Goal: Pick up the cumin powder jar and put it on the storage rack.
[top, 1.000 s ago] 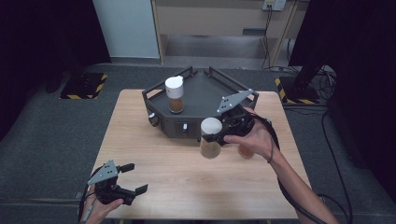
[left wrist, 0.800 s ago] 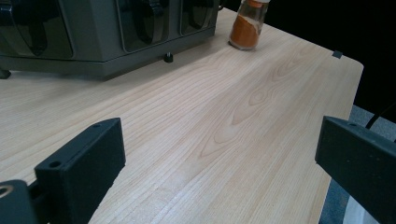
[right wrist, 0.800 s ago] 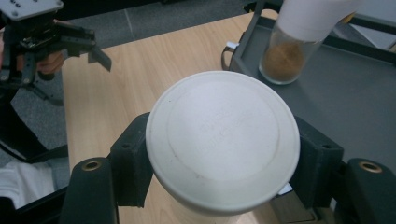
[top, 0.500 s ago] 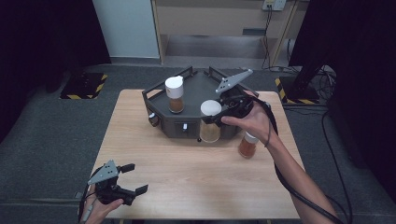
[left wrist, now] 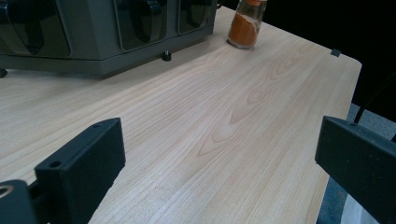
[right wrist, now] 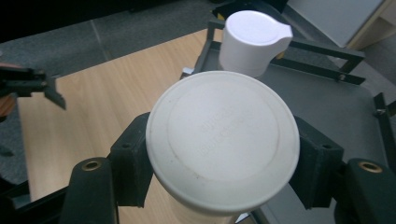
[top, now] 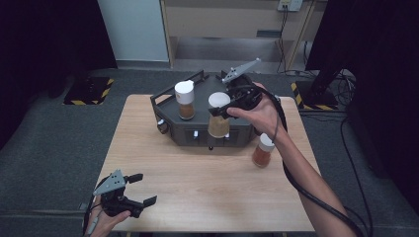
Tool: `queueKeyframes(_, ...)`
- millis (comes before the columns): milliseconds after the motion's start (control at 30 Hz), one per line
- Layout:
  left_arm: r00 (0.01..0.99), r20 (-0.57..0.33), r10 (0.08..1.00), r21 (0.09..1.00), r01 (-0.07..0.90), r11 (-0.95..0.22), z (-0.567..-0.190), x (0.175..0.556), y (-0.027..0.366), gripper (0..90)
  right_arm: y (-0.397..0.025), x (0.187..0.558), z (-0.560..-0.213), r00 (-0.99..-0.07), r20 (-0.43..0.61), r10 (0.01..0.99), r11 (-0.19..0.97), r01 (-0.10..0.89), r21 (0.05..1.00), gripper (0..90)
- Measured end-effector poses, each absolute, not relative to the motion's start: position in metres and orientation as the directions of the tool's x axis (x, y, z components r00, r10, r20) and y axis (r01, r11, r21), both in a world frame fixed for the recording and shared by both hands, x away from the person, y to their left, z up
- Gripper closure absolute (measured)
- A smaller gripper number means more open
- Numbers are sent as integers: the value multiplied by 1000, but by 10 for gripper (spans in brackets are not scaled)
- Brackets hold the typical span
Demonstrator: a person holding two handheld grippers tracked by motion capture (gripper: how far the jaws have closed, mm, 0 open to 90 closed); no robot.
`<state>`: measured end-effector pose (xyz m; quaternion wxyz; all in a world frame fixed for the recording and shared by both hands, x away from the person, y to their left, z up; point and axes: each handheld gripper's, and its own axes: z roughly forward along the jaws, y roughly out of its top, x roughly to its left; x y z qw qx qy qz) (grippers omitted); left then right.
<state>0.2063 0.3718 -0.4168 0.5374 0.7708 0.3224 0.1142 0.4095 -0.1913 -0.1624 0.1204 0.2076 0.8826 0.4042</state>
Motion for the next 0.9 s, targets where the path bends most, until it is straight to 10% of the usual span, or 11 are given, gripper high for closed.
queueKeyframes(900,768,-168,618,902,373,-219,-417,206,372,4,-168,446,-162,-796,-25,604,511,363,779,345)
